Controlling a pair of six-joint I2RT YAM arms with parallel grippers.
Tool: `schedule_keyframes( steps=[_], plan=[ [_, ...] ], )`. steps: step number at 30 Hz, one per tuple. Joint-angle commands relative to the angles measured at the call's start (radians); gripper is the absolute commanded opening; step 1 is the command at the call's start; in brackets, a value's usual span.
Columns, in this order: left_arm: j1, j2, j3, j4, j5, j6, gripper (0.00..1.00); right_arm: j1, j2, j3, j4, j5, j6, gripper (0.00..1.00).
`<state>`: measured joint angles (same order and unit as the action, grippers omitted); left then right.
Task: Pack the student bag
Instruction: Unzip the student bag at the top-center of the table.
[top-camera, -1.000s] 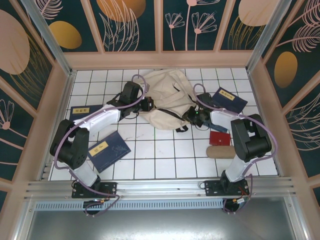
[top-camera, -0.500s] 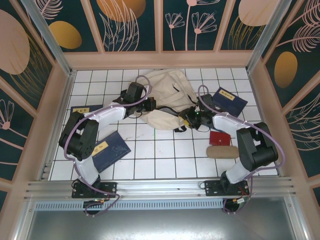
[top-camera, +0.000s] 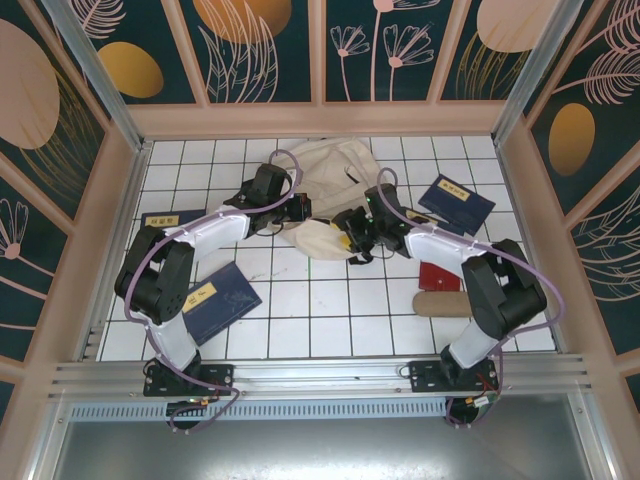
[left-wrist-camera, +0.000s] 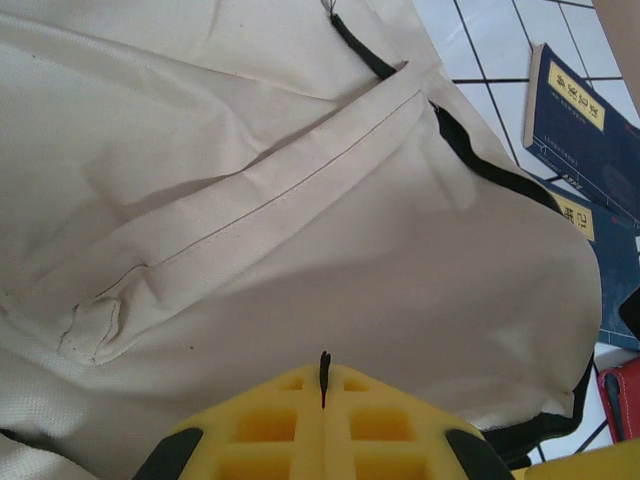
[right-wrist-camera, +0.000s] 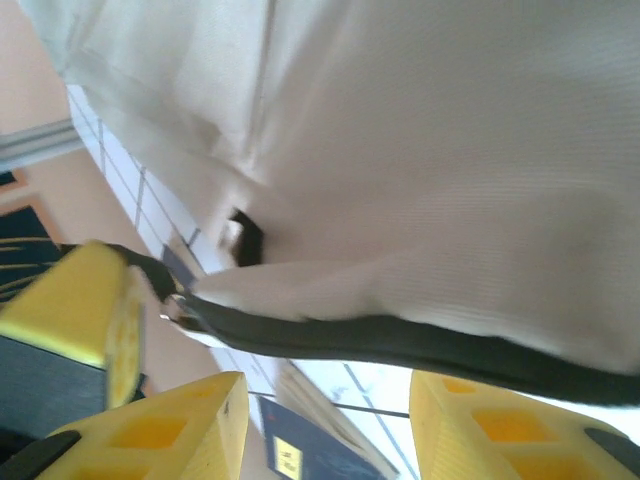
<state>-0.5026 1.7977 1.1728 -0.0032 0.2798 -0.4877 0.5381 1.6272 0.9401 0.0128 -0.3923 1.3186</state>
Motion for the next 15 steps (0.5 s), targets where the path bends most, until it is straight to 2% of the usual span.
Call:
schedule_keyframes(
  steps=[1,7,9,11,15],
  plan=[
    [0.006,-0.031,-0.01,0.01,-0.002,-0.002,0.0,0.003,0.035,0.061,-0.01,0.064,0.102,0.48],
    [0.006,-0.032,-0.01,0.016,0.002,-0.003,0.0,0.025,0.072,0.083,-0.031,0.092,0.144,0.46],
    [0.006,-0.032,-0.01,0.015,0.003,-0.003,0.0,0.025,0.085,0.095,-0.038,0.084,0.149,0.42],
    [0.006,-0.032,-0.01,0.015,0.001,-0.003,0.0,0.03,0.095,0.097,-0.035,0.073,0.155,0.34],
    [0.006,-0.035,-0.01,0.014,0.002,-0.004,0.0,0.036,0.112,0.101,-0.038,0.069,0.156,0.31]
  ],
)
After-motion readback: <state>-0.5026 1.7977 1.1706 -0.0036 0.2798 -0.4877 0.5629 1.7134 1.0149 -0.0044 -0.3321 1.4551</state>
